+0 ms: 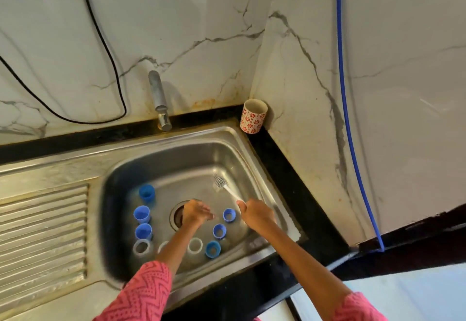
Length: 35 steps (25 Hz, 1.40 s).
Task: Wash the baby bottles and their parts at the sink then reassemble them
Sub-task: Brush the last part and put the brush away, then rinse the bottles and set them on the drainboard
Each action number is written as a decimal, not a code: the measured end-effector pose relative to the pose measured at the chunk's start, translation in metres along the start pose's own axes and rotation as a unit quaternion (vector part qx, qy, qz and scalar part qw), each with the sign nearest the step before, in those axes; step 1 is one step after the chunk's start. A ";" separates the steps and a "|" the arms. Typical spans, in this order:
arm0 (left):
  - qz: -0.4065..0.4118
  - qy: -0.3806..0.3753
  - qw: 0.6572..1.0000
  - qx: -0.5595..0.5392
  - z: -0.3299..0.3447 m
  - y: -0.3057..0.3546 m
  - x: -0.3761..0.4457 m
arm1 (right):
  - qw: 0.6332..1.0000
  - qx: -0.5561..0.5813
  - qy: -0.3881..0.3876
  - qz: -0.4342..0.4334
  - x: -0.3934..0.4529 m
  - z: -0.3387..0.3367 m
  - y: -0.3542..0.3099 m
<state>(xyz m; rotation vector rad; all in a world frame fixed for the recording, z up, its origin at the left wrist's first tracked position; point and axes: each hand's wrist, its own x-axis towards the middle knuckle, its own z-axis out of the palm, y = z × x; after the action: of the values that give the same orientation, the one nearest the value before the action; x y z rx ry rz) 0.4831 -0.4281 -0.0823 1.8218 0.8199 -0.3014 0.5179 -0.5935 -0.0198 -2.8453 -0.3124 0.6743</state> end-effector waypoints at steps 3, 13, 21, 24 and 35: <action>-0.017 -0.064 0.991 0.117 0.037 0.000 0.005 | 1.000 0.016 -0.003 -0.001 0.007 0.003 0.004; -0.038 -0.072 0.988 0.132 0.056 -0.001 0.055 | 0.997 0.075 -0.021 0.020 0.028 0.006 0.024; -0.048 -0.047 0.995 0.078 0.050 0.033 0.125 | 0.996 0.075 -0.034 0.014 0.066 -0.021 0.000; -0.090 -0.075 0.992 0.049 0.063 0.033 0.143 | 0.996 0.079 -0.036 0.014 0.076 -0.017 -0.001; -0.127 0.139 0.979 -0.080 0.017 0.022 0.122 | 0.998 0.056 -0.028 -0.006 0.078 -0.006 -0.012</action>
<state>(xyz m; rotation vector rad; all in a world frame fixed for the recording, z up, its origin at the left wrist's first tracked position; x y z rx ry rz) 0.5895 -0.4000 -0.1412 1.6302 1.2411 -0.1384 0.5873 -0.5637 -0.0447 -2.7200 -0.2904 0.7470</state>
